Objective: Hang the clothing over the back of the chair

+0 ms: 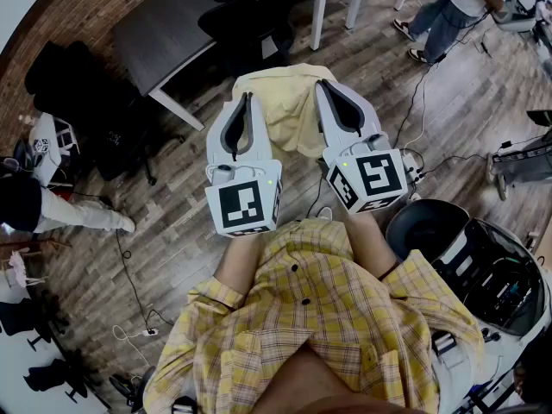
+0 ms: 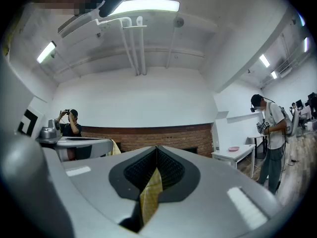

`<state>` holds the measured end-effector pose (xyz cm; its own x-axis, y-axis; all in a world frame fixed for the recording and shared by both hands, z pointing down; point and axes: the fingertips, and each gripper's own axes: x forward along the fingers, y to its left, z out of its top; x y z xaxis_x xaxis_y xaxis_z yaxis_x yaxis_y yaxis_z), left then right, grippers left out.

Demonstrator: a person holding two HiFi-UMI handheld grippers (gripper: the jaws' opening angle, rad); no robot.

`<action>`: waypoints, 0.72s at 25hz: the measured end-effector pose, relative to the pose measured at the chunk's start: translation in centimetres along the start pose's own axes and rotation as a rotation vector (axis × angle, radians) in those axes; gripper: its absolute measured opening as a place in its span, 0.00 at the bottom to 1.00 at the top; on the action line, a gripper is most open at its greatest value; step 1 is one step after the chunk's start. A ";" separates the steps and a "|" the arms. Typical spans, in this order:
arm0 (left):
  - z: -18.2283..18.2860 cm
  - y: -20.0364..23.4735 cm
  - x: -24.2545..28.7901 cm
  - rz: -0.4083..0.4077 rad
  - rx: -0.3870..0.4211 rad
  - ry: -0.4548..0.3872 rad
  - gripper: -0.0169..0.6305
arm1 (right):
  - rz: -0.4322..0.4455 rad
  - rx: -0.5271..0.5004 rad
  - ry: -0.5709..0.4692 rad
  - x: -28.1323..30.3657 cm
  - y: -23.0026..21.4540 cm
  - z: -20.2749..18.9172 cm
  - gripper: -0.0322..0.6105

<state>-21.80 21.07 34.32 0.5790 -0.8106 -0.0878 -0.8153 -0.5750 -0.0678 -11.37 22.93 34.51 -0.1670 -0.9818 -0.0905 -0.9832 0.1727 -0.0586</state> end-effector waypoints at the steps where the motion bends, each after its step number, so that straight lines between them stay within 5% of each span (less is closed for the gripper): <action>1: 0.4 -0.3 -0.9 -0.001 0.000 -0.004 0.03 | -0.001 -0.002 -0.003 -0.9 0.5 0.3 0.06; 18: 0.0 -1.7 1.0 0.059 -0.003 0.026 0.03 | 0.114 0.042 0.016 0.2 -1.8 -0.2 0.06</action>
<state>-19.82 21.20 34.37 0.5294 -0.8459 -0.0652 -0.8482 -0.5262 -0.0602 -9.64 22.43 34.77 -0.2788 -0.9567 -0.0834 -0.9540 0.2859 -0.0905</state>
